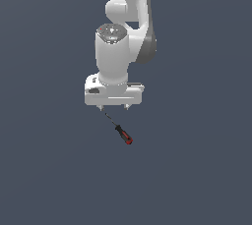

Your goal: Pick up the object and move it to a goal position.

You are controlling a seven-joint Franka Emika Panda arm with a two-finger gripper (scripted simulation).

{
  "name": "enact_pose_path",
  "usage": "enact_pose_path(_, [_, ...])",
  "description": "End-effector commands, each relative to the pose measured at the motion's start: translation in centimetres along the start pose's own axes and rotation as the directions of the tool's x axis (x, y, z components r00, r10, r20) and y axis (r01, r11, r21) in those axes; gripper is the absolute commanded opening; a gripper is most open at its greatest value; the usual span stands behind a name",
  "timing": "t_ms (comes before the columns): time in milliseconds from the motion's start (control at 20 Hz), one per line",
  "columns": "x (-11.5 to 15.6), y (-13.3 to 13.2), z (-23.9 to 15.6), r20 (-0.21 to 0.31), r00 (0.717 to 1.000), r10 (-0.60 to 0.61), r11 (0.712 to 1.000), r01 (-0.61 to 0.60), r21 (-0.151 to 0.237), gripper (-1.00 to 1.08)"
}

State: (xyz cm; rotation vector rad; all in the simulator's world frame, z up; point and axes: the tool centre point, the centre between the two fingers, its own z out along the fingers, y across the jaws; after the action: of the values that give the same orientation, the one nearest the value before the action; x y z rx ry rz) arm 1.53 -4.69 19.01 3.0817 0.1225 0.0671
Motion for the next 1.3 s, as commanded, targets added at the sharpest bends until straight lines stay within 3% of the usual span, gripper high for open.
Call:
enact_pose_path(0, [0.0, 0.0, 0.9, 0.004, 0.999, -0.046, 0.999, 0.046, 0.002, 1.00])
enact_pose_path(400, [0.0, -0.2, 5.0, 0.015, 0.969, -0.246, 0.969, 0.245, 0.019, 1.00])
enact_pose_path(850, [-0.3, -0.6, 9.5, 0.013, 0.890, -0.457, 0.889, 0.455, 0.049, 1.00])
enact_pose_path(1250, [-0.6, -0.9, 11.8, 0.003, 0.830, -0.558, 0.828, 0.557, 0.066, 1.00])
